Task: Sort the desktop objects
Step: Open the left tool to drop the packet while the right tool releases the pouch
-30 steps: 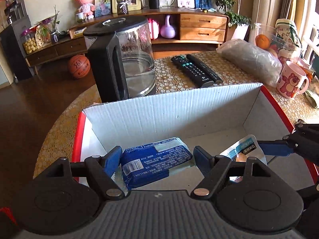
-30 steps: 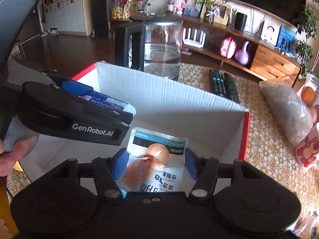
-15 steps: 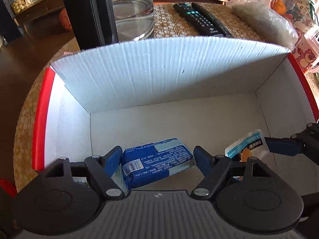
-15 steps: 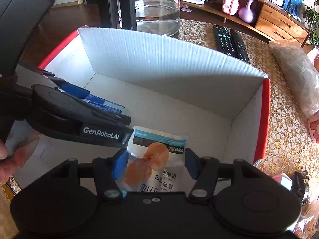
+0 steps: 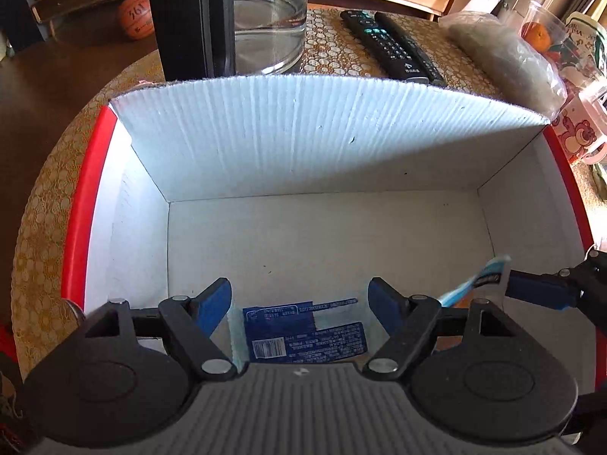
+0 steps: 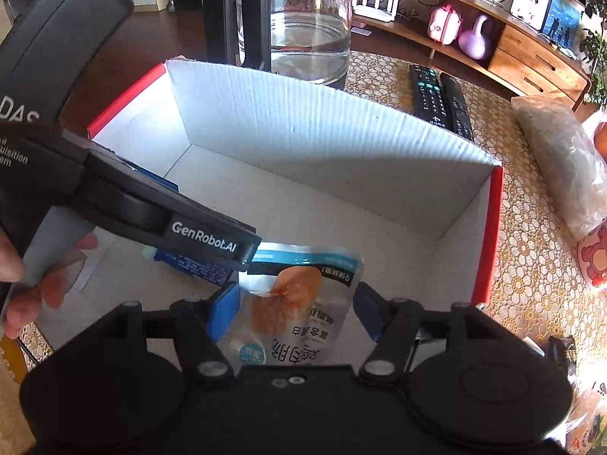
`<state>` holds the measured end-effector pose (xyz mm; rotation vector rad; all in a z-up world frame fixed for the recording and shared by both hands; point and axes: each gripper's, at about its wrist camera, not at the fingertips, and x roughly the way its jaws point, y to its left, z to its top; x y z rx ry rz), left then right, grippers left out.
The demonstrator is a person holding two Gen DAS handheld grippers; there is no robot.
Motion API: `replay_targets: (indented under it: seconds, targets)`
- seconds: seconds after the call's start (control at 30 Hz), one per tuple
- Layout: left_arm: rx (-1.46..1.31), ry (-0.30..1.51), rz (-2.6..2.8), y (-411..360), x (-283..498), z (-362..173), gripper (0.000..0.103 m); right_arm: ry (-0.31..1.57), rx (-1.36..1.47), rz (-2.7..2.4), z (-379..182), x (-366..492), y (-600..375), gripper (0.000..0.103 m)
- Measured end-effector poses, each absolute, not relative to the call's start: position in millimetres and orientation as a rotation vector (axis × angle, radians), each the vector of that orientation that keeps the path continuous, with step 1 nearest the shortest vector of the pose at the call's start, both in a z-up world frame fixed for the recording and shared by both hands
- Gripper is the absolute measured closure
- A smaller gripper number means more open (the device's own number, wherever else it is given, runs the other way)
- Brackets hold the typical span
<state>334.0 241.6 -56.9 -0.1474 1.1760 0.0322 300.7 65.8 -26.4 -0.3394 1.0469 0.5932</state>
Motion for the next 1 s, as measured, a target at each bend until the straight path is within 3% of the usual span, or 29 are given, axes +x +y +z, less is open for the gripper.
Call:
replay_targets:
  seconds: [0.43, 0.53, 1.0]
  targets:
    - [-0.146, 1.055, 0.05, 227, 308, -14, 0.024, 0.959, -0.219, 0.65, 14, 280, 31, 0.035]
    - [-0.134, 1.031, 0.052, 220, 297, -5, 0.018, 0.932, -0.202, 0.662, 22, 271, 21, 0.035]
    - [-0.098, 0.982, 0.061, 194, 253, 10, 0.01, 0.841, -0.154, 0.686, 40, 229, -17, 0.034]
